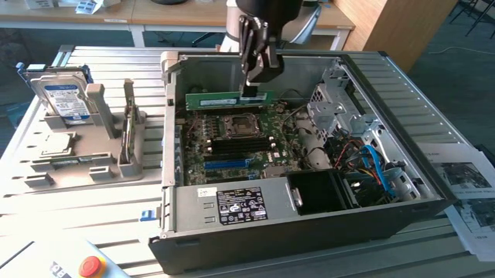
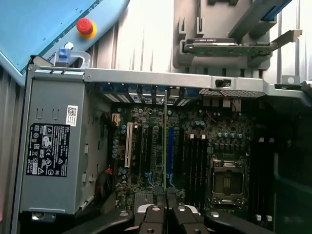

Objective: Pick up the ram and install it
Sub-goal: 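Pick up the ram and move it above insertion slot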

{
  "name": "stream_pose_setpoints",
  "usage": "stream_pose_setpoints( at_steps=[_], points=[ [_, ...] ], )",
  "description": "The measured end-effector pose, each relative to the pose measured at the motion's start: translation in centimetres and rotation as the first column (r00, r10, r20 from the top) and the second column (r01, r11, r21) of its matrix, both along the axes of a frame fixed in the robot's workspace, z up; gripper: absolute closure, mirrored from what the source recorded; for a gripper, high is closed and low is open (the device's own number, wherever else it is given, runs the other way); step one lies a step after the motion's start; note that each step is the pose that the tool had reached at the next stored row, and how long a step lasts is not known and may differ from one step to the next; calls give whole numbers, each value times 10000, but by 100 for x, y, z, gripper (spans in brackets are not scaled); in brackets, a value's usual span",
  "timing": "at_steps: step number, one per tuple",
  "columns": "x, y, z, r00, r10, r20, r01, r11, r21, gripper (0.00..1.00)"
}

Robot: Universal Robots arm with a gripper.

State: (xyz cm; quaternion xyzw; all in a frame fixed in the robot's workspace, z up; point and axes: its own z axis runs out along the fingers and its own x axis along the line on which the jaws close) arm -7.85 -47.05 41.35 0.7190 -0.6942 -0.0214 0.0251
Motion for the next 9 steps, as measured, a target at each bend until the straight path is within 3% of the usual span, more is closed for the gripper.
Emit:
stream_pose_setpoints(
  at_steps=[9],
  points=[
    [66, -5, 0, 10000, 1, -3, -1, 10000, 1, 89]
  ],
)
